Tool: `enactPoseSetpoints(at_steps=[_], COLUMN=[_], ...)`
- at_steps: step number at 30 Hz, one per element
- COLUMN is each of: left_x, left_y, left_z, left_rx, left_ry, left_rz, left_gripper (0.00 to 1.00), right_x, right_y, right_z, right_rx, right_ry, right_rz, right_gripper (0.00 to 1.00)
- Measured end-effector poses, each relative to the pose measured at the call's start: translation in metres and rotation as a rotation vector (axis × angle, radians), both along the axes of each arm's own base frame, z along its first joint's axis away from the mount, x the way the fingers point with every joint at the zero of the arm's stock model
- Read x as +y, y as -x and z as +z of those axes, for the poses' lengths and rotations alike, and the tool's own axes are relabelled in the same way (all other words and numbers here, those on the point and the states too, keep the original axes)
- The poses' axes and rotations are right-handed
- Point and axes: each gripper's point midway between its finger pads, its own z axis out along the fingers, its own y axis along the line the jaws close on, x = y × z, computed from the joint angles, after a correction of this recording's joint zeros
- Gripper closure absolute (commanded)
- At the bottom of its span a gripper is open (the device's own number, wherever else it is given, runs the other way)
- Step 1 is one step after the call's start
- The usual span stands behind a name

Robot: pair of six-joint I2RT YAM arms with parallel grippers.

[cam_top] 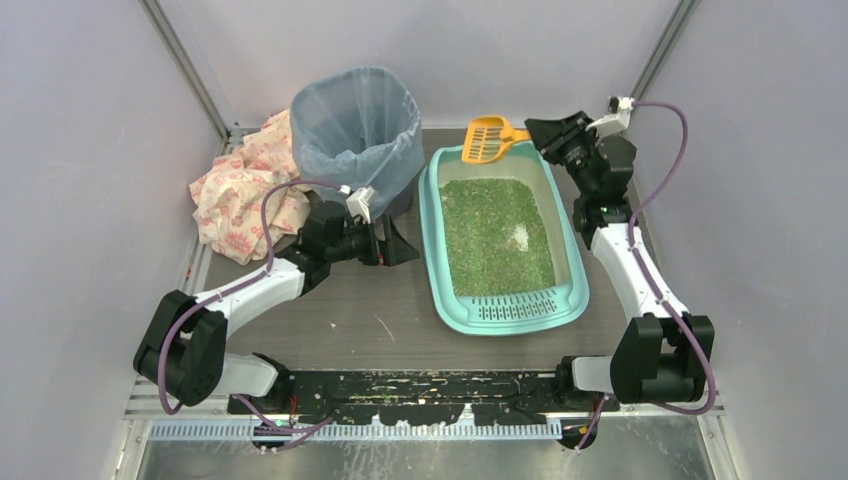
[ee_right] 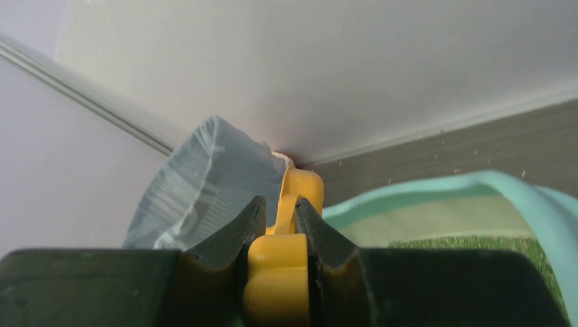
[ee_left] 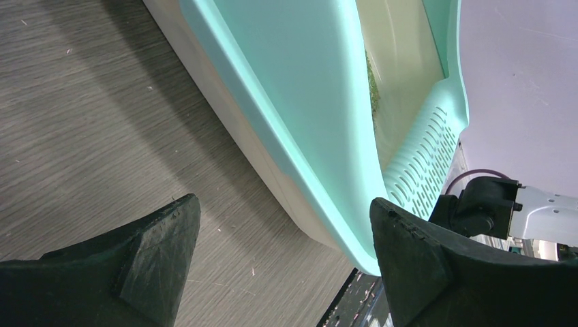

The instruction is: Clean the litter box

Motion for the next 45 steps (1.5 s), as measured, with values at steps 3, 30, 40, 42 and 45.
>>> enactPoseSetpoints(at_steps=[3, 30, 40, 42, 45], left_x=[0.0, -0.001, -0.004, -0.004, -0.004], left_y=[0.0, -0.001, -0.006, -0.006, -0.006], left_z=[0.0, -0.008, -0.015, -0.017, -0.021], left_rx=[0.002, 0.027, 0.081, 0.09, 0.109], left_ry=[0.0, -0.009, -0.015, -0.018, -0.019], left_rz=[0.0, 0.003, 0.019, 0.02, 0.025], left_gripper=[0.06, 0.03, 0.03, 0.03, 0.03], right_x=[0.001, -0.004, -0.086, -0.094, -0.099], right_y=[0.012, 0.005, 0.06, 0.069, 0.07], right_z=[-0.029, -0.169, -0.063, -0.053, -0.054], right_rx=[0.047, 0.355, 0.143, 0.114, 0.119], right_ry=[0.001, 0.108, 0.233, 0.235, 0.239], right_rz=[0.005, -0.053, -0.438, -0.472, -0.489], right_gripper=[0.99, 0.0, 0.0, 0.0, 0.0])
